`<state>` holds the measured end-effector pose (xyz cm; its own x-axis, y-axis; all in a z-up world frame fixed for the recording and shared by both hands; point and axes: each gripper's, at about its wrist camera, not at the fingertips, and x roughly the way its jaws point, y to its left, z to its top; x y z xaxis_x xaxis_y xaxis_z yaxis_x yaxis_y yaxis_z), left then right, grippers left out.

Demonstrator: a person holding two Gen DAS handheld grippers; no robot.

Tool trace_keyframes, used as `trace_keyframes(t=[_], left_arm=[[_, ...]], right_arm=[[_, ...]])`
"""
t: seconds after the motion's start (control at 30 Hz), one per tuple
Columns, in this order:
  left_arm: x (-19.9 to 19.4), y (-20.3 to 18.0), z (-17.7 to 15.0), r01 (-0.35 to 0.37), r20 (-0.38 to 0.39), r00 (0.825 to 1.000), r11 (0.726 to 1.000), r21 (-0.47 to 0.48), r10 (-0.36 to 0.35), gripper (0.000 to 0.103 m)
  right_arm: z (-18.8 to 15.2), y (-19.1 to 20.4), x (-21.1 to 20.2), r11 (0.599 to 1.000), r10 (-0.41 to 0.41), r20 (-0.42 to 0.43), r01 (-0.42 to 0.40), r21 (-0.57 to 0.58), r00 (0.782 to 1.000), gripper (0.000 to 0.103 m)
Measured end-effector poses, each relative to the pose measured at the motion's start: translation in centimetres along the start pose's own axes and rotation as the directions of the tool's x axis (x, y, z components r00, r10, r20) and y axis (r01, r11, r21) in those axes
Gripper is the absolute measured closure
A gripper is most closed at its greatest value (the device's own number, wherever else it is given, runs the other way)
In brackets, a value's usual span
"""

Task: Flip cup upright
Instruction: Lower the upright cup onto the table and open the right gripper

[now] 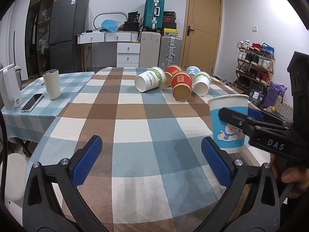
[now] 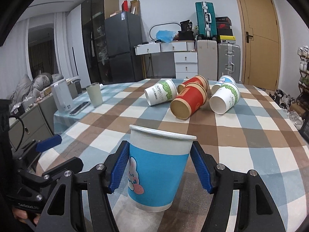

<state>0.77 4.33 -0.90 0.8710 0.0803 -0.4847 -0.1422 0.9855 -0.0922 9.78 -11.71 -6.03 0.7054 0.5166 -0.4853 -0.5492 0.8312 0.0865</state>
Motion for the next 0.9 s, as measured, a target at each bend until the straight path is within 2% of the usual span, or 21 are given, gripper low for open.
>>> trace_keyframes(t=[0.2,0.43,0.57,0.7,0.8,0.9], left_arm=[[0.1,0.1,0.0,0.0,0.0,1.0,1.0,-0.002,0.0,0.001],[0.1,0.1,0.0,0.003,-0.002,1.0,1.0,-0.002,-0.003,0.001],[0.4,0.1,0.0,0.006,-0.006,1.0,1.0,-0.002,-0.006,0.001],[0.5,0.0,0.0,0.01,-0.009,1.0,1.0,-0.002,-0.01,0.001],[0.5,-0.1,0.0,0.011,-0.012,1.0,1.0,-0.004,-0.011,0.001],[0.6,-0.2,0.0,0.011,-0.014,1.0,1.0,-0.003,-0.011,0.001]], right_arm=[[-0.4,0.2,-0.7,0.999,0.032,-0.015,-0.032,-0.018,0.999,0.038],[-2.6,-0.1,-2.9,0.996,0.055,-0.013,-0.056,-0.072,0.998,0.038],[-3.6,0.5,-3.0,0.992,0.048,-0.004,-0.048,-0.117,0.999,0.039],[-3.8,1.7,-2.2,0.983,0.003,0.016,0.0,-0.182,1.0,0.04],[-3.6,1.7,-1.4,0.983,-0.032,0.021,0.035,-0.182,0.999,0.04],[-3.5,1.5,-1.1,0.985,-0.034,0.019,0.036,-0.169,0.999,0.039]])
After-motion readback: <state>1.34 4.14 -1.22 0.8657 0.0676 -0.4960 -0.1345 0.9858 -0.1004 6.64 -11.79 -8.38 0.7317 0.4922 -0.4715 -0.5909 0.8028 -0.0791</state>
